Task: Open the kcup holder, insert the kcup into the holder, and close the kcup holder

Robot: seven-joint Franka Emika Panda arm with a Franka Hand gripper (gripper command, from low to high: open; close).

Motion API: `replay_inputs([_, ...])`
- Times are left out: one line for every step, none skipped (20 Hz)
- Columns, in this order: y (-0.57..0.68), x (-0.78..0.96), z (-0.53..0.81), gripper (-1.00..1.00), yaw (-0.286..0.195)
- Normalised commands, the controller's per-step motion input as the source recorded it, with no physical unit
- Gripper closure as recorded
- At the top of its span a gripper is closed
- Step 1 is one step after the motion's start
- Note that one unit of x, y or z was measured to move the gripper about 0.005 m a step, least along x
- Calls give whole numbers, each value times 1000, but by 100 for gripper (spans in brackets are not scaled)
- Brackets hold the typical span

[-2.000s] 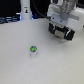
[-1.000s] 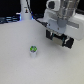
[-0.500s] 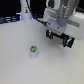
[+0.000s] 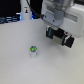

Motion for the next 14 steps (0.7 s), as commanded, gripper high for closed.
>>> replay_inputs([-345,-77,271,-100,-297])
replay_inputs([-382,-112,162,-100,-298])
replay_inputs([-393,-93,126,-100,-292])
replay_inputs([-409,-90,89,-100,-294])
replay_inputs([-428,-86,59,-100,-292])
replay_inputs([-423,-103,35,-100,-283])
replay_inputs([-421,-130,21,-100,-284])
replay_inputs([-428,-142,-3,-100,-283])
replay_inputs([-434,-158,-19,-100,-280])
replay_inputs([-418,-192,-31,-100,-279])
replay_inputs([-395,-215,-30,-100,-279])
replay_inputs([-385,-241,-37,-100,-278])
replay_inputs([-363,-269,-45,-100,-281])
replay_inputs([-347,-293,-47,-100,-282])
